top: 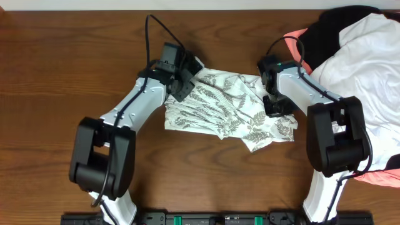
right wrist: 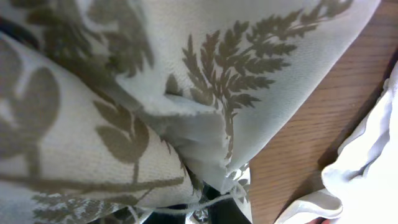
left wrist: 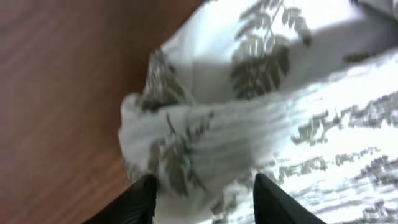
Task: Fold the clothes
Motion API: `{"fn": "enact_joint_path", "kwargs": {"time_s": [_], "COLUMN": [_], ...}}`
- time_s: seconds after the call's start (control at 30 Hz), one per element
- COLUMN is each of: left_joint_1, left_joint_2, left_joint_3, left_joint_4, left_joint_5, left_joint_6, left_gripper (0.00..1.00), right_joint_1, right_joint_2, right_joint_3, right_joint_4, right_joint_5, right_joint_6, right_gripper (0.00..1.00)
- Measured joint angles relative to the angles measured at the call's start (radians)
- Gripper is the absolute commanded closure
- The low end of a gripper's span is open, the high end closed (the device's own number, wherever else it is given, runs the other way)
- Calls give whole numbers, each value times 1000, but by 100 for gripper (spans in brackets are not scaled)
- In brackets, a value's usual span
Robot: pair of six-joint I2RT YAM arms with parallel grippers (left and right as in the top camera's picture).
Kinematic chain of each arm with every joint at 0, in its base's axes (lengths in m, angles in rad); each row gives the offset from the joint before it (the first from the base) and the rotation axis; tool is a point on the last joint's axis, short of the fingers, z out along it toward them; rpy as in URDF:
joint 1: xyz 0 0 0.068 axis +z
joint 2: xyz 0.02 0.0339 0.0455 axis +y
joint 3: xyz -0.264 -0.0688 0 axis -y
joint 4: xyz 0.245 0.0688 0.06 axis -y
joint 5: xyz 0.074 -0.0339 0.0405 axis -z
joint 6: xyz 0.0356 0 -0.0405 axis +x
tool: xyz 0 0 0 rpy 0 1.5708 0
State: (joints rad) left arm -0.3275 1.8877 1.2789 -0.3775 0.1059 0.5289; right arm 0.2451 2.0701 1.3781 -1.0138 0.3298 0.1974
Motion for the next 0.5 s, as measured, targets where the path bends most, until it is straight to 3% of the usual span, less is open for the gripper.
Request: {"fn": "enact_joint_path", "kwargs": {"time_s": [0.2, 0.33, 0.5], "left_joint_1": [0, 0, 8], "left_joint_2": [84, 127, 128], "left_joint_3": [0, 0, 0], "left_joint_4": [20, 43, 114], "left_joint_5": [0, -1, -20], "left_joint_6": [4, 3, -45], "left_gripper": [49, 63, 66], "right_joint_1": [0, 0, 0], "right_joint_2": [0, 0, 0], "right_joint_3": [0, 0, 1], "right_joint_4": [0, -2, -4], "right_joint_5": [0, 0, -1], "right_joint_6": [0, 0, 0], "right_gripper": [96, 96, 96]}}
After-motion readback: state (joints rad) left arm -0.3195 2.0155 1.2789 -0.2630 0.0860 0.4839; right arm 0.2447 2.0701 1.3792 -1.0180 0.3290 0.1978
